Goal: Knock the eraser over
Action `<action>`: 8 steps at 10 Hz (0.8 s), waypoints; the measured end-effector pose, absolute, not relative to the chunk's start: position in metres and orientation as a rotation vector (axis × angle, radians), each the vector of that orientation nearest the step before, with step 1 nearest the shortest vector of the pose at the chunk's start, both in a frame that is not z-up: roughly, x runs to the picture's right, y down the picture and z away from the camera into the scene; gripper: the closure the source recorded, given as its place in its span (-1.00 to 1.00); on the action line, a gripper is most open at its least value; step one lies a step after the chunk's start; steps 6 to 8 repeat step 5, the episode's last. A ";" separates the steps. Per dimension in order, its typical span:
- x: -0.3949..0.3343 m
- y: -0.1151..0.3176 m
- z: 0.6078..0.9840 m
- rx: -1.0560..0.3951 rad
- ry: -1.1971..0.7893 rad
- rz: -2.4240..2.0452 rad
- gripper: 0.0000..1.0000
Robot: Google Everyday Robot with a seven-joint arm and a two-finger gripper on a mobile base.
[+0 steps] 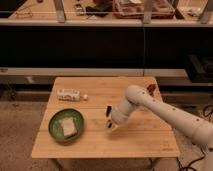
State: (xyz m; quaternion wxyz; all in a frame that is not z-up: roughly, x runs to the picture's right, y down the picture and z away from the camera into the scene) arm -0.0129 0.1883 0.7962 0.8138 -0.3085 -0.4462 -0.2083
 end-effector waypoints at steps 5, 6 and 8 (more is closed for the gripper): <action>-0.092 0.076 0.843 -0.495 -1.051 -0.216 0.61; -0.092 0.076 0.843 -0.495 -1.051 -0.216 0.61; -0.092 0.076 0.843 -0.495 -1.051 -0.216 0.61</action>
